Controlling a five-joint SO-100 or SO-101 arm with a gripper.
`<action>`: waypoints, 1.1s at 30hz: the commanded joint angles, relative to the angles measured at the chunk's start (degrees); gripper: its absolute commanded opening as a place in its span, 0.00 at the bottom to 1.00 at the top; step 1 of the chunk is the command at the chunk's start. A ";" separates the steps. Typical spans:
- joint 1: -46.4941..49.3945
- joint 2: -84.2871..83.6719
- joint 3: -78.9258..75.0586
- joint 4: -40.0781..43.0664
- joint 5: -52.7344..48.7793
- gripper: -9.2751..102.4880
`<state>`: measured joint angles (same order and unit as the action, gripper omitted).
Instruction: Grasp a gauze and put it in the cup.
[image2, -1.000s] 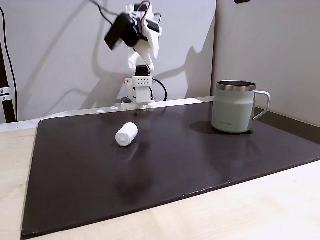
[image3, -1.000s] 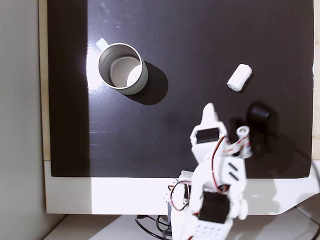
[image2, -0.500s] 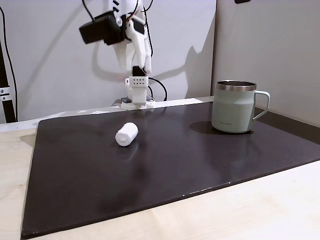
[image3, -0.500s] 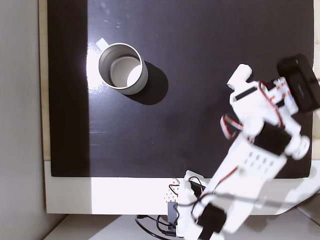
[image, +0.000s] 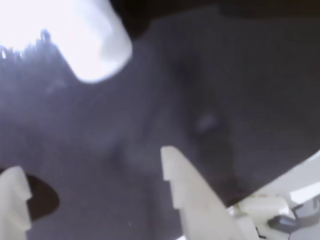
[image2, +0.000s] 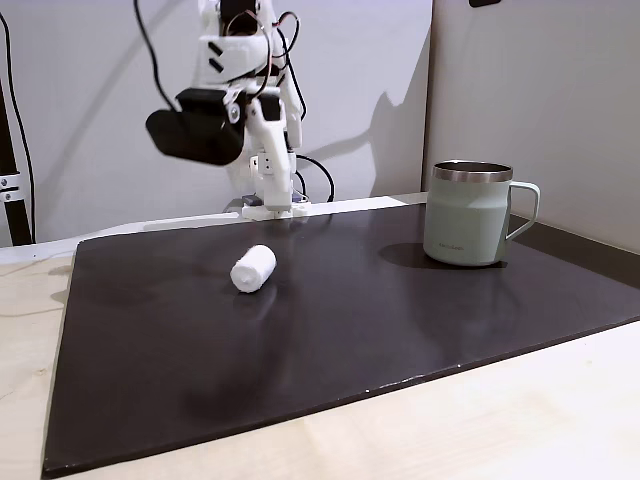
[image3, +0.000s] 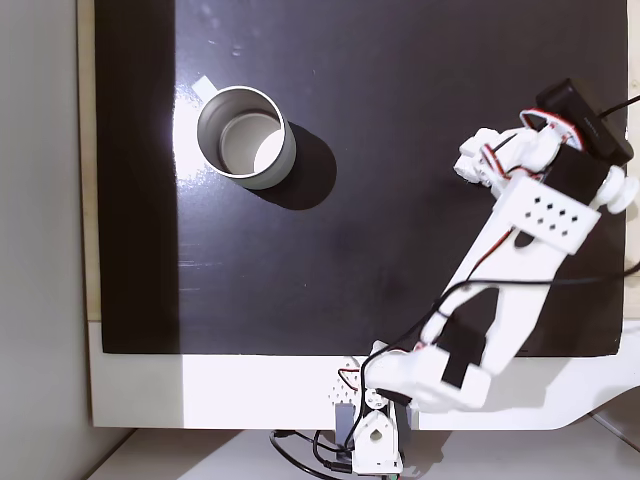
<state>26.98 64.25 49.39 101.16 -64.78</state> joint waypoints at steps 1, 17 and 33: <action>1.14 -4.22 -8.70 0.53 -0.62 0.35; 0.35 -25.22 -23.47 0.70 -1.05 0.35; -0.09 -28.04 -25.66 0.97 -0.53 0.11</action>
<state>27.25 34.63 27.07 101.60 -65.48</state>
